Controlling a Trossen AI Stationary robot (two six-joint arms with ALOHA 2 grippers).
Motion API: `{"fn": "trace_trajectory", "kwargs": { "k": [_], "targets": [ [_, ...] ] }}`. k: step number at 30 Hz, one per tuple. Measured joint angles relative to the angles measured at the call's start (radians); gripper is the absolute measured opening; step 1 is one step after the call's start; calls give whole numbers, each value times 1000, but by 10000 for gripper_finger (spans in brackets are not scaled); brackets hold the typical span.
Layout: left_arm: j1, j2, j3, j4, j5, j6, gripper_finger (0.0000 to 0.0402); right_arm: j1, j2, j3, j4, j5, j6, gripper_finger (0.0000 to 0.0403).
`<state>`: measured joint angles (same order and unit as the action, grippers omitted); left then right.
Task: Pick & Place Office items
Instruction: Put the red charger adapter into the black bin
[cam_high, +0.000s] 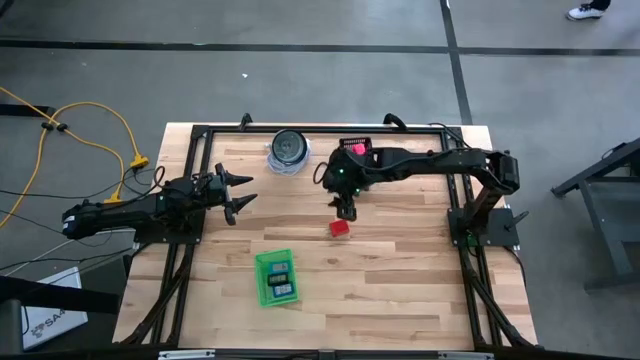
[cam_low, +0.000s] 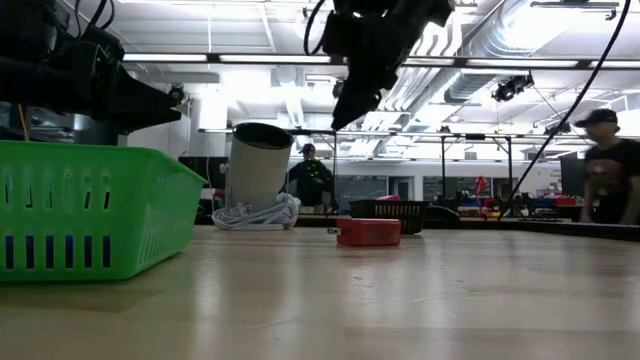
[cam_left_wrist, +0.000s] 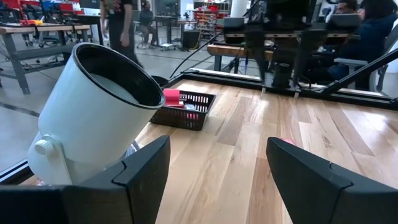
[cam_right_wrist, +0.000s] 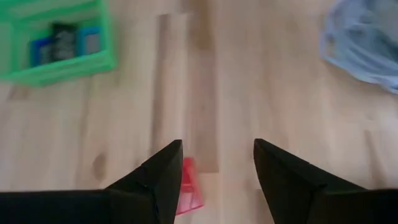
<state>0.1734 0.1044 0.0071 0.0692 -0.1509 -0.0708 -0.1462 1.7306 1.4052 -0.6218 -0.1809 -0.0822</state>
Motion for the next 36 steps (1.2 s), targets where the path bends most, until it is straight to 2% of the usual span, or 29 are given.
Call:
{"fn": "trace_trajectory", "kwargs": {
  "k": [4,10,16,25,31,36],
  "targets": [
    [0,0,0,0,0,0,258,40,1,0,-6,-16,-88,184],
    [0,0,0,0,0,0,258,97,8,0,-20,107,-157,184],
    [0,0,0,0,0,0,258,116,52,0,-58,129,-142,191],
    [0,0,0,0,0,0,258,115,94,0,-104,127,-105,239],
    [0,0,0,0,0,0,258,138,94,0,-105,198,-106,243],
    [0,0,0,0,0,0,258,164,125,1,-100,205,-105,239]
  ]
}}
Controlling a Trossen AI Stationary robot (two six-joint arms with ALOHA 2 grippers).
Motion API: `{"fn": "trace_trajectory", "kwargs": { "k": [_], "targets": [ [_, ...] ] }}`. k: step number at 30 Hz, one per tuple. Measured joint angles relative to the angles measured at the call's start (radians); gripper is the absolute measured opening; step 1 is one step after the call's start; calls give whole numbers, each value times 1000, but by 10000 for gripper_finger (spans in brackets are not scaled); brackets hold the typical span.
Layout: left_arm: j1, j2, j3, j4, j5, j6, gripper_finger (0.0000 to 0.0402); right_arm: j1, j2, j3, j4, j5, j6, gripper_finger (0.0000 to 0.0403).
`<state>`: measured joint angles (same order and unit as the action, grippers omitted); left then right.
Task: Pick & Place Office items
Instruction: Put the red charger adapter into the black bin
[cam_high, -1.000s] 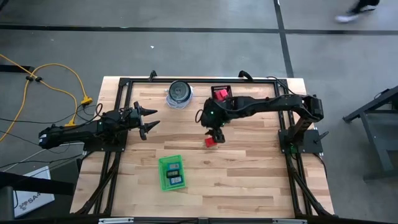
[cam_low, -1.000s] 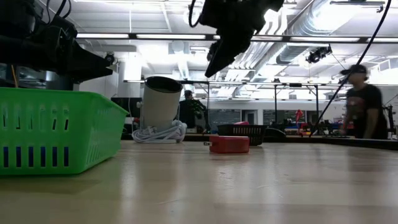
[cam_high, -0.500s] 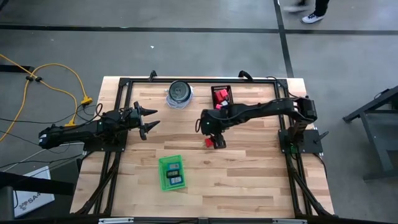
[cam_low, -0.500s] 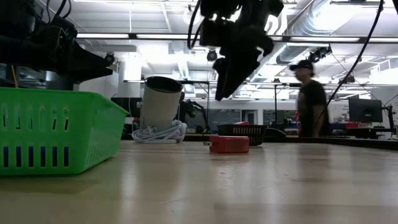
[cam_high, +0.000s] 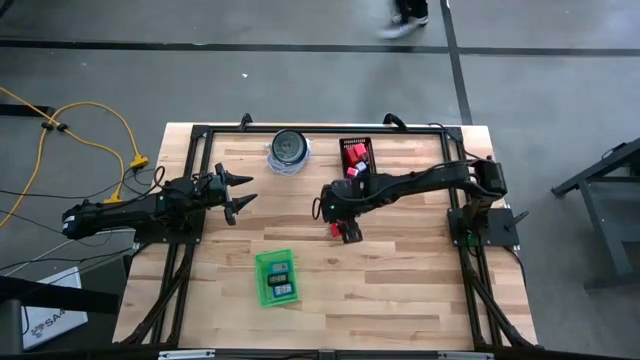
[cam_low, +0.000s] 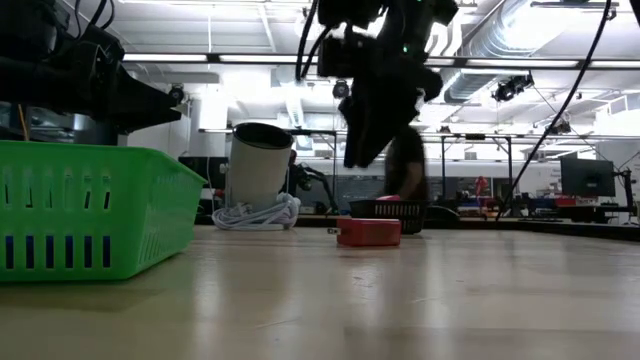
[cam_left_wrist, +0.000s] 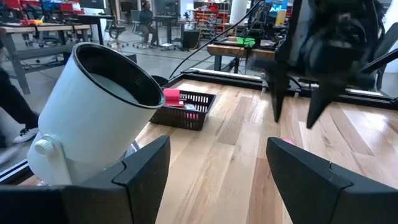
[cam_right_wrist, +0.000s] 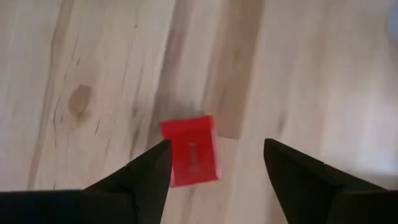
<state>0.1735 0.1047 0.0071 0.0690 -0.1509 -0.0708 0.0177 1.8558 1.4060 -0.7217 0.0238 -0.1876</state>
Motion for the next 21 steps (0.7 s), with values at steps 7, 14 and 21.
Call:
{"fn": "trace_trajectory", "kwargs": {
  "k": [7,14,21],
  "targets": [
    [0,0,0,0,0,0,258,15,55,-1,2,-14,23,235],
    [0,1,0,0,0,0,258,14,88,-2,-6,-23,52,235],
    [0,1,0,0,0,0,258,7,102,-12,17,-18,59,235]
  ]
}}
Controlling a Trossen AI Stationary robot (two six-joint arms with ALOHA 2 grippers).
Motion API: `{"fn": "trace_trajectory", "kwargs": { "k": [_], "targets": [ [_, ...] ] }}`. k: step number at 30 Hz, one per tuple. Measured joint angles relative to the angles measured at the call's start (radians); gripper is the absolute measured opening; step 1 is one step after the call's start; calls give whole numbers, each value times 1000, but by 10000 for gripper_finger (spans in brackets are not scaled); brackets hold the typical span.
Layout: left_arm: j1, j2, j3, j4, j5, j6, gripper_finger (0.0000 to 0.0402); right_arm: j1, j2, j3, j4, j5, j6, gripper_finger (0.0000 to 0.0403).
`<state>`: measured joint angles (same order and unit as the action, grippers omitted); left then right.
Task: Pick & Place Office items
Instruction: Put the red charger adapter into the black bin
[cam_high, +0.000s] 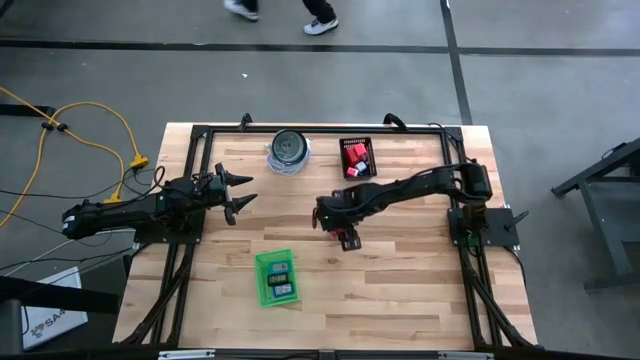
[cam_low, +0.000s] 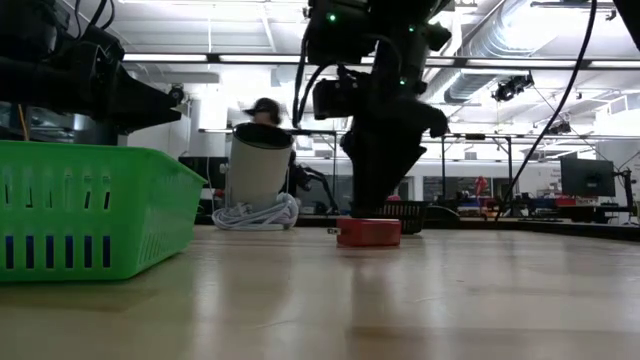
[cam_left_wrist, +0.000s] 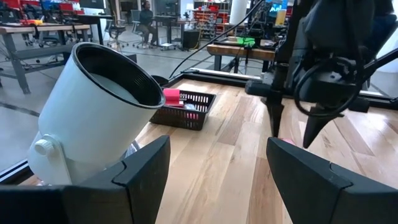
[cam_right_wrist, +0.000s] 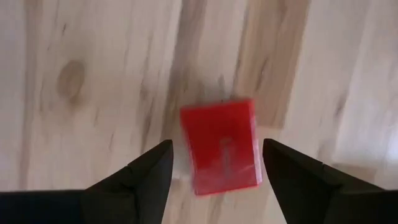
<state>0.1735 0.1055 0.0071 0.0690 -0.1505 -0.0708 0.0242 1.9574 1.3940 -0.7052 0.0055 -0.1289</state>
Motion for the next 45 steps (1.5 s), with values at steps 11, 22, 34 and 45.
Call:
{"fn": "trace_trajectory", "kwargs": {
  "k": [11,22,34,45],
  "targets": [
    [0,0,0,0,0,0,258,-1,0,-96,84,-1,6,235],
    [0,0,0,0,0,0,258,-6,-1,-102,86,19,8,235],
    [0,0,0,0,0,0,258,-11,-1,-102,82,19,27,235],
    [0,0,0,0,0,0,258,-11,-1,-102,82,10,28,211]
  ]
}}
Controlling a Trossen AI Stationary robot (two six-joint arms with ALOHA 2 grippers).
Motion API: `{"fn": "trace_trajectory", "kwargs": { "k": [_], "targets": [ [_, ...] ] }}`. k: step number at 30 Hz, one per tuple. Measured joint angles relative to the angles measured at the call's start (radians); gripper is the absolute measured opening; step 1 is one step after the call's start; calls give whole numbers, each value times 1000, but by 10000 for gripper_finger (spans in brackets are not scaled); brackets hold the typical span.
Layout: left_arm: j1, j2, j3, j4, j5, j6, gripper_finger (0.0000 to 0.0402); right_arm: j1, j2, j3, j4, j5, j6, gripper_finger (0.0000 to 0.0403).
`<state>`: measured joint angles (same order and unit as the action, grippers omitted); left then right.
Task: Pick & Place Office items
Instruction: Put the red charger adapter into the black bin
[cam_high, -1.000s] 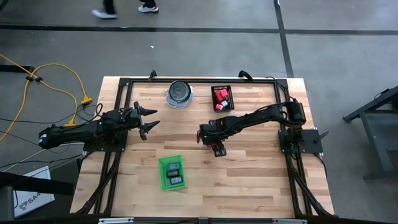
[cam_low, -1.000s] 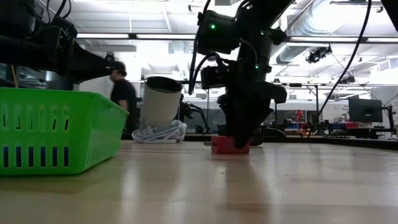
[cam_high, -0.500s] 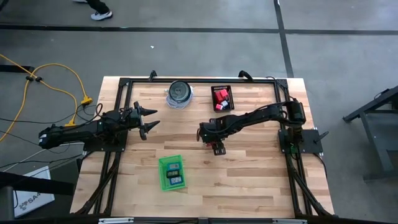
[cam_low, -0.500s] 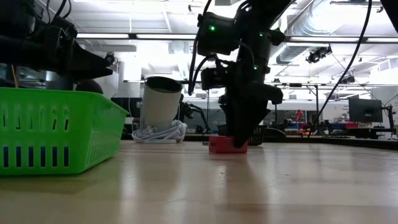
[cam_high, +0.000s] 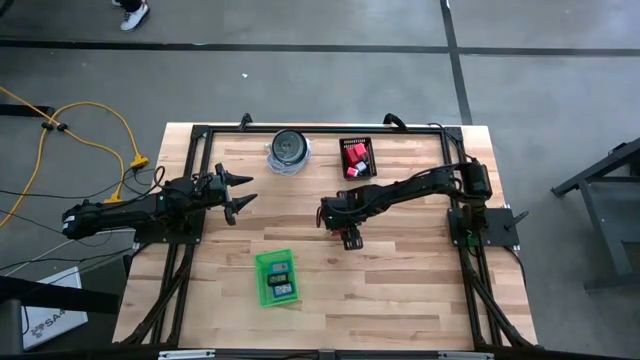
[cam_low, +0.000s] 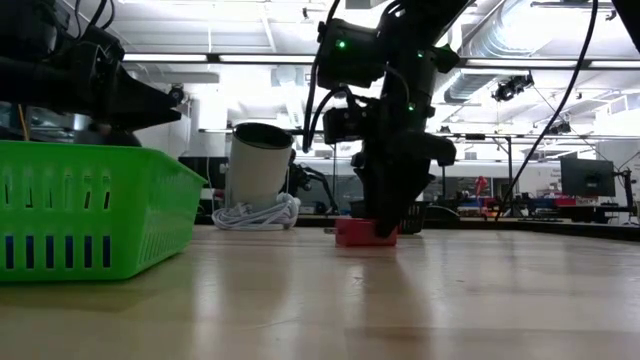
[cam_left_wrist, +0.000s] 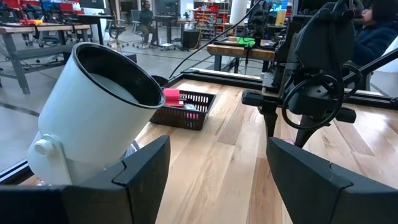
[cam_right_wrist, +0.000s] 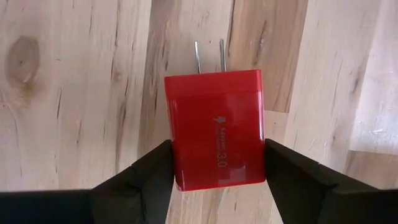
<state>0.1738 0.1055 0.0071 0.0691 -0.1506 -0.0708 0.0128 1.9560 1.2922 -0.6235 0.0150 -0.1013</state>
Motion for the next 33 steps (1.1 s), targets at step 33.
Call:
{"fn": "trace_trajectory", "kwargs": {
  "k": [33],
  "targets": [
    [0,0,0,0,0,0,258,-6,-59,28,-30,-49,22,195]
  ]
}}
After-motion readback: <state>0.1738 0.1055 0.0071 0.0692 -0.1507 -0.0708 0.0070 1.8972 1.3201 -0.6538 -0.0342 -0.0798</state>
